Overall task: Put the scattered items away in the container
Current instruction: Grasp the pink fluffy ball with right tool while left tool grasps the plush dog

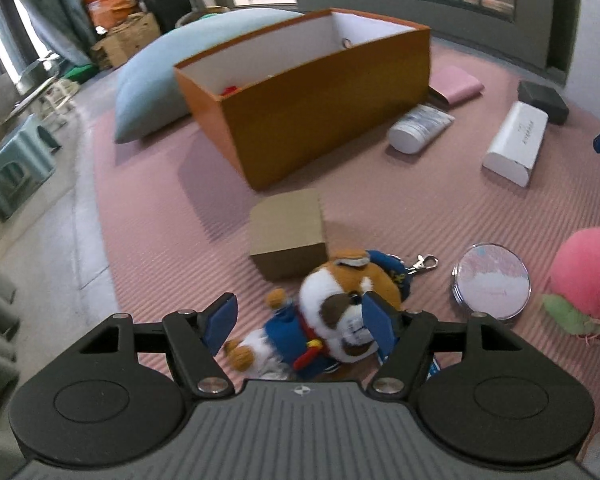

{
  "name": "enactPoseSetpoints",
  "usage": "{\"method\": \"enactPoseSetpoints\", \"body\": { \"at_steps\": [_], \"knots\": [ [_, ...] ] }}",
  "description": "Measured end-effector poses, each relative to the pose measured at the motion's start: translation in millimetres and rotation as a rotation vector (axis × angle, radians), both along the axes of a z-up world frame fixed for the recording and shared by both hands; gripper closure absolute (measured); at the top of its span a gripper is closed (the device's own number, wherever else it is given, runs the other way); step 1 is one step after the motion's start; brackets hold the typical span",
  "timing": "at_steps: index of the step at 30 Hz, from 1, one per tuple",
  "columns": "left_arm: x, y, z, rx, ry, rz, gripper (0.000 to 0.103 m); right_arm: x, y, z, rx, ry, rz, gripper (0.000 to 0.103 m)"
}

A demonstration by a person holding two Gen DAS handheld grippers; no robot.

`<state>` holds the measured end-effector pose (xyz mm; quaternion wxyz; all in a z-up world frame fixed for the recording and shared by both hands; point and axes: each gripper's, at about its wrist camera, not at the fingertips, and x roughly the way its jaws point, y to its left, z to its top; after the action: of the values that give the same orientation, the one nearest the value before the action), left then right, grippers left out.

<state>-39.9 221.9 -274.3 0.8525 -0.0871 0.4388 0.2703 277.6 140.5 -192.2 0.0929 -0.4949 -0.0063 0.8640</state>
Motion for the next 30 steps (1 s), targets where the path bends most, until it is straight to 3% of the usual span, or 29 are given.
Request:
{"method": "enactPoseSetpoints", "body": {
  "at_steps": [10,18,30],
  "knots": [
    [15.8,4.6,-16.2,-0.04,0.005,-0.05,0.009,-11.1,-31.1,-27.4,-0.054,-0.054,0.043,0.015],
    [13.4,10.4,-16.4,-0.073,0.02,-0.095,0.009,-19.9,-43.5,-46.4,-0.037,-0.086,0.077,0.015],
    [24.8,29.2,-27.7,-0.17,0.132,-0.28,0.007,-29.3,-48.4,-63.3,-0.036,-0.112,0.102,0.015]
  ]
}}
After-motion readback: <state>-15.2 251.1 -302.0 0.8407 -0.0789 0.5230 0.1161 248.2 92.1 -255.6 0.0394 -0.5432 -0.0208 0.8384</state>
